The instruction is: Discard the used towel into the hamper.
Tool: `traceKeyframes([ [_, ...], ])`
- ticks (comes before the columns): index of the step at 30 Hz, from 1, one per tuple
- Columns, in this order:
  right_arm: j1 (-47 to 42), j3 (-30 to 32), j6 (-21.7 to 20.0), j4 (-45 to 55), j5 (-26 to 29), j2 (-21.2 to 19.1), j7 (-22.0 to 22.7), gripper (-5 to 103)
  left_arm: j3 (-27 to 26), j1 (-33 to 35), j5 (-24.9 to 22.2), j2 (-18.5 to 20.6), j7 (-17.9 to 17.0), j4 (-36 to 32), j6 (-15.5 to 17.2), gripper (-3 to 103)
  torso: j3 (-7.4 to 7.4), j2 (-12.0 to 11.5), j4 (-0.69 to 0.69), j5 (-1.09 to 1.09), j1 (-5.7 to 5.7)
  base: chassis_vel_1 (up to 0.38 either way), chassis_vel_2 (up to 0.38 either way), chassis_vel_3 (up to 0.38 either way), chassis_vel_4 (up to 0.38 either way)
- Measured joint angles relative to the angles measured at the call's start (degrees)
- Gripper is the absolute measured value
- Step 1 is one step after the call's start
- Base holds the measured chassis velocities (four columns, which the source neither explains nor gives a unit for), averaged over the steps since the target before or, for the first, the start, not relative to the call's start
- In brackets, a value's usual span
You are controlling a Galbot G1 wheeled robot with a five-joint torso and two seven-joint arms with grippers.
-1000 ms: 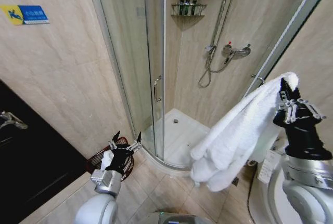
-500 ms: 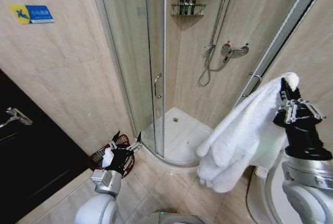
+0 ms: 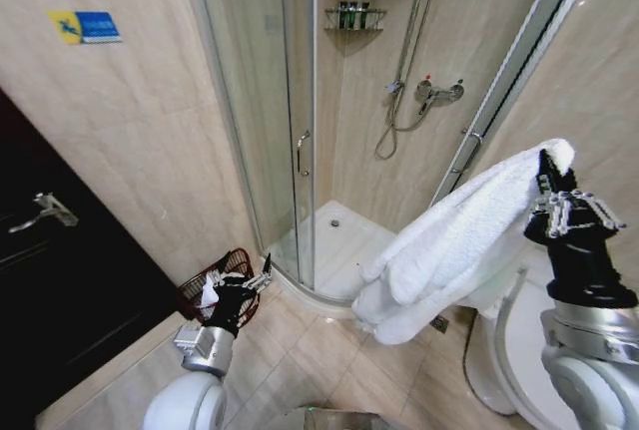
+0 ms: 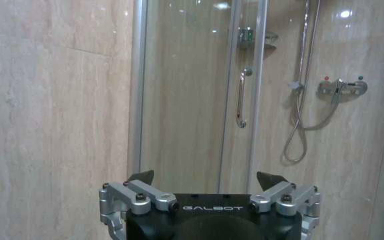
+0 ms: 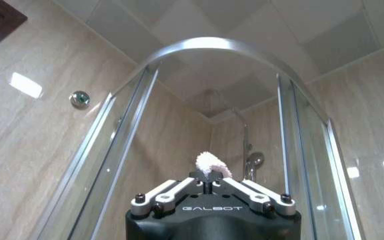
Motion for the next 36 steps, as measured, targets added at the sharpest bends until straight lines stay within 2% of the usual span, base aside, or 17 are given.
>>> traceKeyframes([
  [22,-0.01,-0.13,0.14,0.0,-0.23,0.1,-0.34,2,0.0,-0.01,0.0,0.0,0.0,0.0,0.0,100,0.02,-0.04,-0.01,0.02,0.05,0.0,0.006,0.008,0.0],
  [36,-0.11,0.06,0.64,0.0,-0.34,0.16,-1.24,2,0.0,-0.01,0.0,0.0,0.0,0.0,0.0,100,0.02,-0.04,-0.01,0.01,0.05,0.076,0.081,0.076,0.087],
])
